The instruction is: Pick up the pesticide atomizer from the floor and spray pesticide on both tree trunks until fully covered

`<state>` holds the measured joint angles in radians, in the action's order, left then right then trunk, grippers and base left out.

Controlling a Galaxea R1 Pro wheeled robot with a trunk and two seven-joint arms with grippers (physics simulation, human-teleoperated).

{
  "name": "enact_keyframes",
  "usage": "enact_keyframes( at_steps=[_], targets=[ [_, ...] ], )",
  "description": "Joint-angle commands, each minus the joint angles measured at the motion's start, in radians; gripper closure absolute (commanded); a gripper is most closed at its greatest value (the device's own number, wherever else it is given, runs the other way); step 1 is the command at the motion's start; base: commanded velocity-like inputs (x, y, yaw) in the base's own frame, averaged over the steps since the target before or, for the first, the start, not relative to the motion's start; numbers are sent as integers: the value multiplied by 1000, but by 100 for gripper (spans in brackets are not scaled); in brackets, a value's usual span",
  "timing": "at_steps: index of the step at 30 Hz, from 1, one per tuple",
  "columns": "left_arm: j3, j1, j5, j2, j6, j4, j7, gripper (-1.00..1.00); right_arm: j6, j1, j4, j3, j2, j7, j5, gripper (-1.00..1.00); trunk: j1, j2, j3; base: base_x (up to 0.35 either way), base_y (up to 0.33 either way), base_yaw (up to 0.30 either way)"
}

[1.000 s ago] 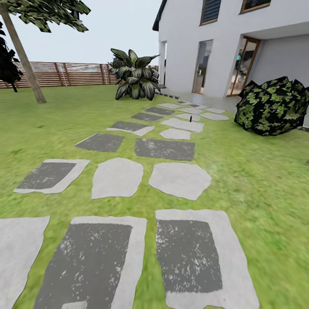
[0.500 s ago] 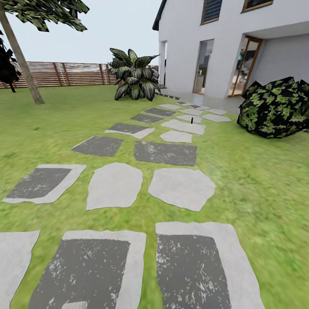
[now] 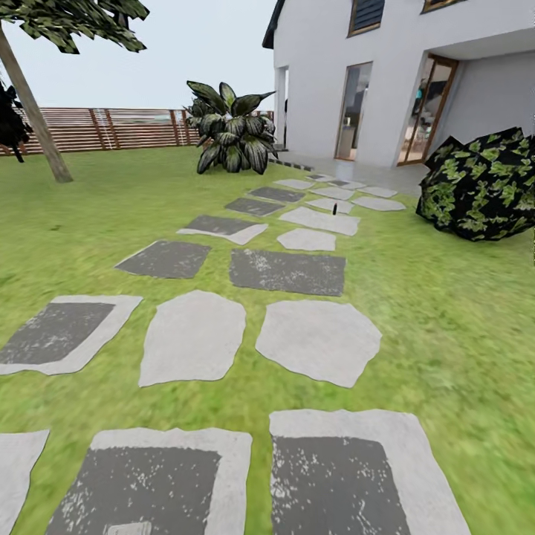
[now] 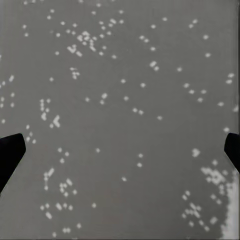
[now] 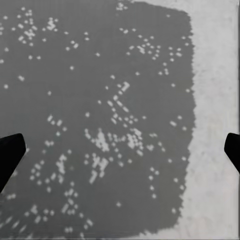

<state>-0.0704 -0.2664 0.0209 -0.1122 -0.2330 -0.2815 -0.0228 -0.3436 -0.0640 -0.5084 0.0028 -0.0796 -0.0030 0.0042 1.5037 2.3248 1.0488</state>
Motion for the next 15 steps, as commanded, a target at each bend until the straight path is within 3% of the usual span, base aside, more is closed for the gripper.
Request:
enact_keyframes(
  at_steps=[1,10,15],
  targets=[
    [-2,0,2,0,-3,1,0,-100,-3,0,1,0,0,-1,0,-100,0,0,1,339,0,-39],
    [-2,0,2,0,-3,1,0,-100,-3,0,0,0,0,-1,0,-100,0,0,-5,339,0,-176],
    [-2,0,2,0,-3,1,0,-100,-3,0,-1,0,0,-1,0,-100,0,0,-6,339,0,-64]
  ],
)
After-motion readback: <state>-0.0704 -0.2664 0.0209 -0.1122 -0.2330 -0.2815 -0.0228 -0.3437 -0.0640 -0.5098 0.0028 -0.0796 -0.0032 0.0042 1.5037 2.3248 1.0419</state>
